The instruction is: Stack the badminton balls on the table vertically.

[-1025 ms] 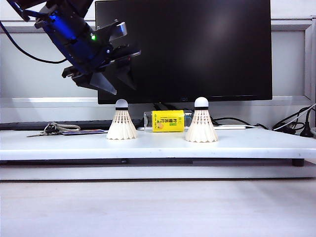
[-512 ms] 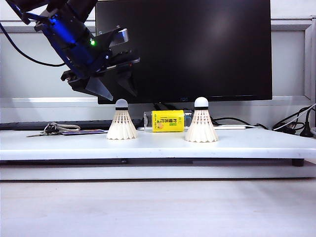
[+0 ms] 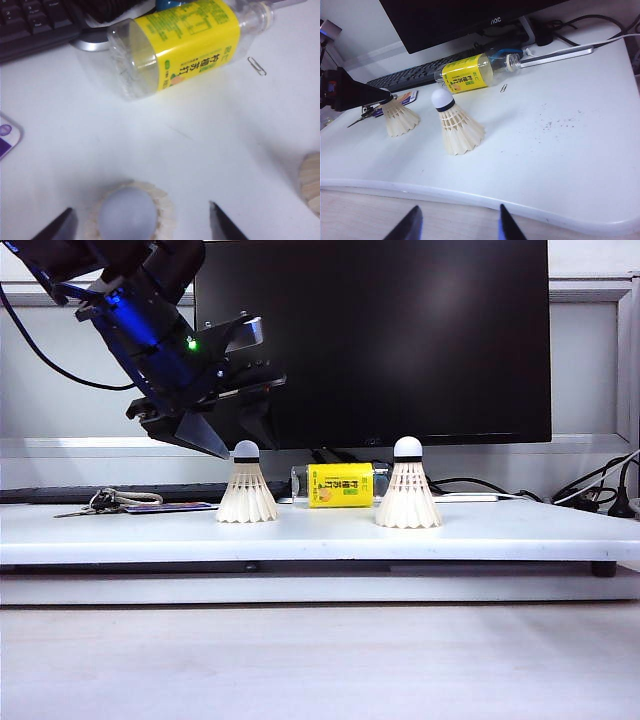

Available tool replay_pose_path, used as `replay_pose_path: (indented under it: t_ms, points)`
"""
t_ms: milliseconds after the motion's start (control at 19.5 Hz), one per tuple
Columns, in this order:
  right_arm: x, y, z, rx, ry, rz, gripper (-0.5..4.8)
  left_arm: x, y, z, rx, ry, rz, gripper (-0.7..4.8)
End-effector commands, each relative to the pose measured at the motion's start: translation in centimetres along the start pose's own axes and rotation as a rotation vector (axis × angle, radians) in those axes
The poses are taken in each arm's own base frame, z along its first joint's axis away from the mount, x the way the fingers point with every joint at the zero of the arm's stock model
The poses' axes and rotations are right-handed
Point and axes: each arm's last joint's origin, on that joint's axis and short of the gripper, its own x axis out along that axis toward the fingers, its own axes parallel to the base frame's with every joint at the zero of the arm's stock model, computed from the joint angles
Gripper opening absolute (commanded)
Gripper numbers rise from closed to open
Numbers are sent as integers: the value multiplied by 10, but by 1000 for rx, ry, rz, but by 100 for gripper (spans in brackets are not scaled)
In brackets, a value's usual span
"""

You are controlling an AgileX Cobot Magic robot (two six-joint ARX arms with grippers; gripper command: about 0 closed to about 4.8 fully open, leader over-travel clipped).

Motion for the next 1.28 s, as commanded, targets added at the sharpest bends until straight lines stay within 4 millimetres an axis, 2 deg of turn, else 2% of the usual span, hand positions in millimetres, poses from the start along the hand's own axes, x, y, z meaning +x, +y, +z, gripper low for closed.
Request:
replay_pose_path:
  t_ms: [51, 564, 615, 666, 1076, 1178, 1281]
  points:
    - [0, 1, 3, -14, -18, 5, 198, 4, 0, 0, 2, -9, -4, 348]
    - [0, 1, 3, -15, -18, 5, 198, 6, 0, 1, -2, -29, -6, 296]
    - [0, 1, 3, -15, -18, 5, 198, 6, 0, 1, -2, -31, -6, 228]
    - [0, 1, 3, -15, -18, 4, 198, 6, 0, 1, -2, -34, -7, 206]
    - [0, 1, 3, -15, -18, 5, 198, 6, 0, 2, -2, -42, -8, 193]
    - [0, 1, 3, -15, -18, 5, 198, 6, 0, 2, -1, -40, -7, 105]
    - [0, 1, 3, -15, -18, 5, 198, 6, -1, 2, -1, -40, -10, 106]
